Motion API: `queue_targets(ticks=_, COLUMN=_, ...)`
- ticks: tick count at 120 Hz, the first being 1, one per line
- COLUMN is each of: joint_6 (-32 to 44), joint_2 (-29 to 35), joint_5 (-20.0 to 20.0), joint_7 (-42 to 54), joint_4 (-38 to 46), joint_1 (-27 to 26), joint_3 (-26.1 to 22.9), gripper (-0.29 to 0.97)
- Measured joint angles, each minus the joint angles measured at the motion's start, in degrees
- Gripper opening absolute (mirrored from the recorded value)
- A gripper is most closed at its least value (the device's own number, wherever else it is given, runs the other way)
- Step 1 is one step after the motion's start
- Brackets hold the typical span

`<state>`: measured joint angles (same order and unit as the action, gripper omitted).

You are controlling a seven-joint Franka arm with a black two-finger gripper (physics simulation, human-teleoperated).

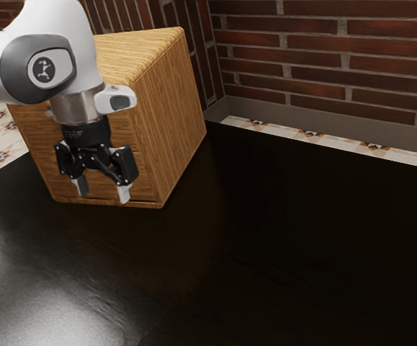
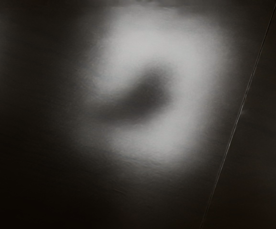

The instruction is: Pull the drawer handle with one arm to open the drawer

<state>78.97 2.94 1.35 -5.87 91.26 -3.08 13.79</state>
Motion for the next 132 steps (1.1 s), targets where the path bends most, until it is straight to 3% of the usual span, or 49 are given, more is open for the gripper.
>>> queue_targets(ticks=24, joint_6=6.1, joint_2=0.0, joint_5=-0.7, joint_7=2.3, joint_4=-0.5, joint_1=-0.5, joint_3=0.2, gripper=0.68)
queue_targets(ticks=32, joint_6=4.6, joint_2=1.3, joint_5=-0.2, joint_7=0.7, joint_4=-11.0, joint_1=1.2, joint_3=-0.9, gripper=0.68)
queue_targets(ticks=46, joint_6=0.9, joint_2=3.3, joint_5=1.7, joint_7=-12.9, joint_4=-17.0, joint_1=0.3, joint_3=-2.2, gripper=0.68)
queue_targets(ticks=80, joint_6=-1.4, joint_2=2.3, joint_5=3.4, joint_7=-41.1, joint_4=-14.7, joint_1=2.6, joint_3=-2.0, gripper=0.68)
queue_targets(ticks=85, joint_6=-0.3, joint_2=4.0, joint_5=3.6, joint_7=-44.3, joint_4=-11.2, joint_1=2.1, joint_3=-0.6, gripper=0.68)
queue_targets(ticks=88, joint_6=1.5, joint_2=6.7, joint_5=4.1, joint_7=-46.1, joint_4=-7.1, joint_1=3.8, joint_3=-0.7, gripper=0.68)
queue_targets(ticks=97, joint_6=9.4, joint_2=18.9, joint_5=5.5, joint_7=-51.1, joint_4=8.5, joint_1=17.9, joint_3=-3.3, gripper=0.68)
queue_targets(ticks=112, joint_6=20.5, joint_2=27.0, joint_5=6.8, joint_7=-58.2, joint_4=22.0, joint_1=32.4, joint_3=-6.6, gripper=0.68)
queue_targets(ticks=132, joint_6=33.2, joint_2=27.6, joint_5=7.8, joint_7=-66.5, joint_4=25.9, joint_1=37.1, joint_3=-7.9, gripper=0.68)
